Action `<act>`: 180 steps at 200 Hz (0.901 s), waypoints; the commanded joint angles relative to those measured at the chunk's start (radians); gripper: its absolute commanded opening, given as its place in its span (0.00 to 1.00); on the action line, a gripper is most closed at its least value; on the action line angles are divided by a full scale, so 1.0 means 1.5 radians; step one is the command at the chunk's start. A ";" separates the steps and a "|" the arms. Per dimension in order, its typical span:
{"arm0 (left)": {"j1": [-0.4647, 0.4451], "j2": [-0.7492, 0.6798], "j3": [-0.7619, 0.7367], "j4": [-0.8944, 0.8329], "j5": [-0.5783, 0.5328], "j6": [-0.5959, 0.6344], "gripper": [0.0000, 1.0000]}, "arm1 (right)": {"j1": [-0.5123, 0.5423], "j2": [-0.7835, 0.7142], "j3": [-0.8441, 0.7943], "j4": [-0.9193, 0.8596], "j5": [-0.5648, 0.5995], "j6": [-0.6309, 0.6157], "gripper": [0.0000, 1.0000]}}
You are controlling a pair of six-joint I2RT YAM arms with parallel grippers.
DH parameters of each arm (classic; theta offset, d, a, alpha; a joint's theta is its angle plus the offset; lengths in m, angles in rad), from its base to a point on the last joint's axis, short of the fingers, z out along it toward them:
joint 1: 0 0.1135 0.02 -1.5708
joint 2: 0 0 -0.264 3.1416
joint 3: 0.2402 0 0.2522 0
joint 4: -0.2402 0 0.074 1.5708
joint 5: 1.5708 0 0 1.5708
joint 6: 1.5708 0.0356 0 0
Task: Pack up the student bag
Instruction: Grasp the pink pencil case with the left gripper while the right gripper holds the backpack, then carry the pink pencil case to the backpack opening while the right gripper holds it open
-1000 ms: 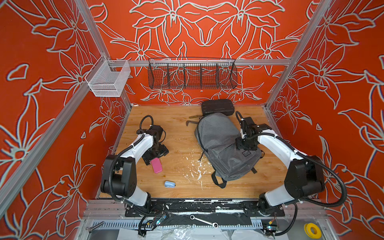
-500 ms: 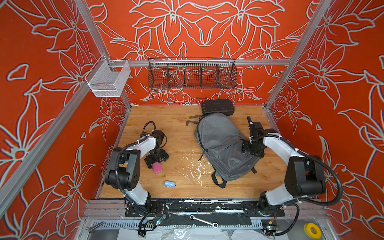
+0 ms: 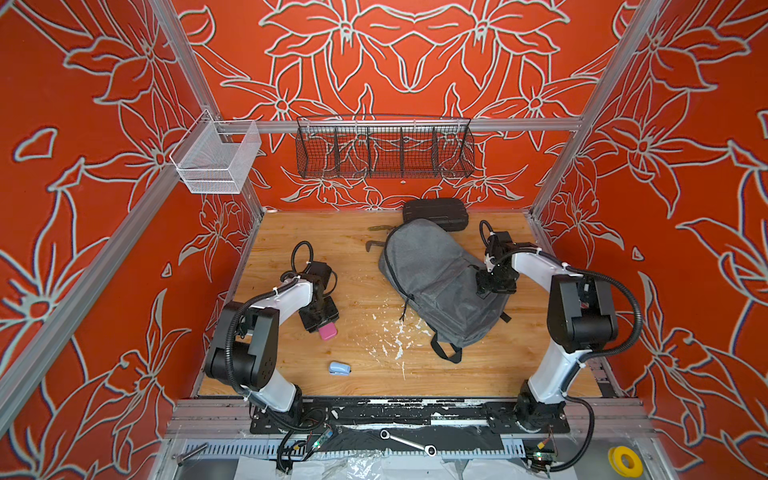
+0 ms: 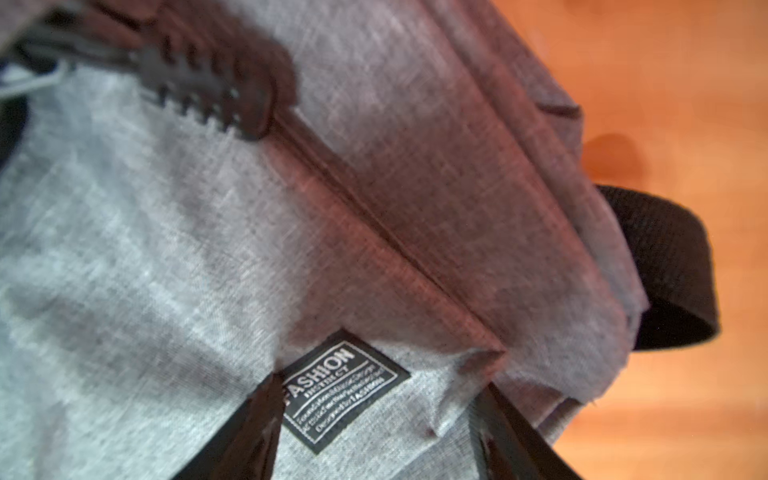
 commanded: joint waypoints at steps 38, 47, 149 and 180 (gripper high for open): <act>-0.099 0.021 0.057 0.016 0.020 0.058 0.43 | 0.021 -0.059 0.077 0.007 -0.018 -0.084 0.78; -0.104 0.017 0.063 0.017 0.032 0.060 0.43 | 0.022 -0.081 0.102 -0.024 -0.009 -0.069 0.79; -0.146 -0.054 0.199 0.019 0.162 0.177 0.41 | 0.143 -0.089 0.077 -0.112 -0.060 0.219 0.59; -0.155 -0.030 0.262 -0.008 0.173 0.209 0.41 | 0.174 -0.028 0.095 -0.109 -0.044 0.238 0.57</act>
